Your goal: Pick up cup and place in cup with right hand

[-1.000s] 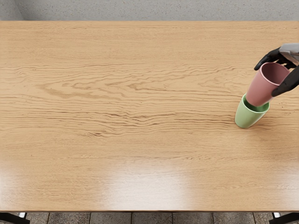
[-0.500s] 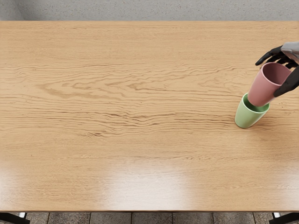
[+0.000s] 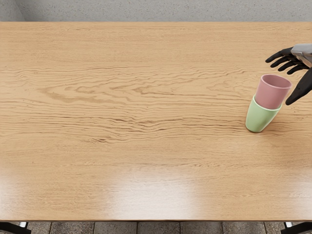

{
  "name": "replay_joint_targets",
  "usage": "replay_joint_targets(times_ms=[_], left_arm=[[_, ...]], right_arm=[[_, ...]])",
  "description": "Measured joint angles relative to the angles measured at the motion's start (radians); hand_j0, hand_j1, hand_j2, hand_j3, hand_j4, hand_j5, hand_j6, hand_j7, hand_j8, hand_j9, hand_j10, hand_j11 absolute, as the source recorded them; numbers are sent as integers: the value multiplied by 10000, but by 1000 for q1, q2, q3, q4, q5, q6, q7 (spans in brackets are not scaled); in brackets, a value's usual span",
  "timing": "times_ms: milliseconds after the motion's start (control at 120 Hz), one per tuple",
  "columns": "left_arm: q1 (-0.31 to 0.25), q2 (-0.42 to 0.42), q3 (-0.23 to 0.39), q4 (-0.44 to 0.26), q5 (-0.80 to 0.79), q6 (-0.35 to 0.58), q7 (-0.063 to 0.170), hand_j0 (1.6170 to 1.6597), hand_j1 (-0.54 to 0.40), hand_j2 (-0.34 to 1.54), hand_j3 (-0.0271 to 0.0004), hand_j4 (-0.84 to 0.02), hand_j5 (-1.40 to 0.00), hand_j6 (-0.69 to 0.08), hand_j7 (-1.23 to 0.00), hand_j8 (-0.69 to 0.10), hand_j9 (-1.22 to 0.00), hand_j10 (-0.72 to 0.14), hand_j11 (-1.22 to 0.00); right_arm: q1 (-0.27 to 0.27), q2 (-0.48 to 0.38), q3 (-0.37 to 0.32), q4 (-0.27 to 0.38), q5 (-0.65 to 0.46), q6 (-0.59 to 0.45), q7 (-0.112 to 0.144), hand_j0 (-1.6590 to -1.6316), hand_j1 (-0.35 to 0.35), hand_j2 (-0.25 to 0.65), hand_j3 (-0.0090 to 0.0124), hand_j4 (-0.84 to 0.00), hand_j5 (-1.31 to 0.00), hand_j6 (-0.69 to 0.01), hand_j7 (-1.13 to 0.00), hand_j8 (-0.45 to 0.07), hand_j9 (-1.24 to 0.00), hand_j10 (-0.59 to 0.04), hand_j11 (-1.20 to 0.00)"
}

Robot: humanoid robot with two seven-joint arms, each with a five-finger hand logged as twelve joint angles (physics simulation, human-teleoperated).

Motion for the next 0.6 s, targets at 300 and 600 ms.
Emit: replay_joint_targets(times_ms=[300,600], left_arm=[[0,0,0,0,0,0,0,16581,3489,3,-2,-2,-3,-2,-3,-2,-2,-1,-3],[0,0,0,0,0,0,0,16581,3489,3,-2,-2,-3,-2,-3,-2,-2,-1,-3]], right_arm=[[0,0,3,0,0,0,0,-16580,-1020,-388,0,-2194,-2758,-2213,-2741,-2188,-2755,-2180,-2749],[0,35,35,2,23,2,0,-16580,-2083,-207,0,-1302,-1587,-1330,-1572,-1308,-1582,-1289,-1578]])
